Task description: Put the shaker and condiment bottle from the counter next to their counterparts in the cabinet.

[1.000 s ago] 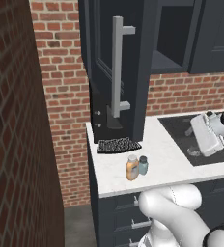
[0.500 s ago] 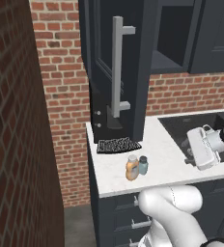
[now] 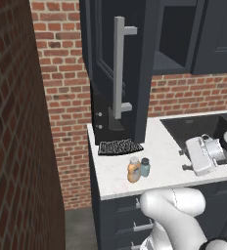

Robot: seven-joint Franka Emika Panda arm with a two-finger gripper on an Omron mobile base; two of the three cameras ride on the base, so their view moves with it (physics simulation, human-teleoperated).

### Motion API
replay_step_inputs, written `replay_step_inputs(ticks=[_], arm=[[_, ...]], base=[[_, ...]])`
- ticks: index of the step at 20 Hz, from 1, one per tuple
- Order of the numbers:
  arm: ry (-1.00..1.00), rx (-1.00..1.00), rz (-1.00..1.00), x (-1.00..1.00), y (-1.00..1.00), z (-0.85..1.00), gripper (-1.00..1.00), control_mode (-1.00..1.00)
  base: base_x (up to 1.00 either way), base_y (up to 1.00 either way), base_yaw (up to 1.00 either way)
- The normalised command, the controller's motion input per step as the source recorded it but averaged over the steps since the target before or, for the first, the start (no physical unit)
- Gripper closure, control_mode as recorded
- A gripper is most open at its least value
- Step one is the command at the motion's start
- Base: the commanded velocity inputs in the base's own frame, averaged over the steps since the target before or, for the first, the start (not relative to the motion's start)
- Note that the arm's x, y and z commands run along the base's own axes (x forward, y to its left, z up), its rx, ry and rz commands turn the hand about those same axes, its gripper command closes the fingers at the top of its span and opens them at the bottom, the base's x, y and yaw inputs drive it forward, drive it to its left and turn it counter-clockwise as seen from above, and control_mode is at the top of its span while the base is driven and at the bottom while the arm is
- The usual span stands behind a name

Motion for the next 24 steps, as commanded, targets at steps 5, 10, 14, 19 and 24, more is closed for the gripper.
replay_step_inputs(ticks=[5,10,14,19,24], arm=[[0.2,0.04,0.0,0.19,0.07,-0.28,-1.0,-1.0],[0.03,0.02,0.05,0.13,0.03,0.0,-1.0,-1.0],[0.0,0.0,0.13,0.02,0.33,-0.01,-1.0,-1.0],[0.0,0.0,0.12,0.03,0.42,-0.21,-1.0,-1.0],[0.0,0.02,0.05,0.21,0.28,-0.27,-1.0,-1.0]], base=[[0.0,0.0,0.0],[0.0,0.0,0.0],[0.0,0.0,0.0],[0.0,0.0,0.0],[0.0,0.0,0.0]])
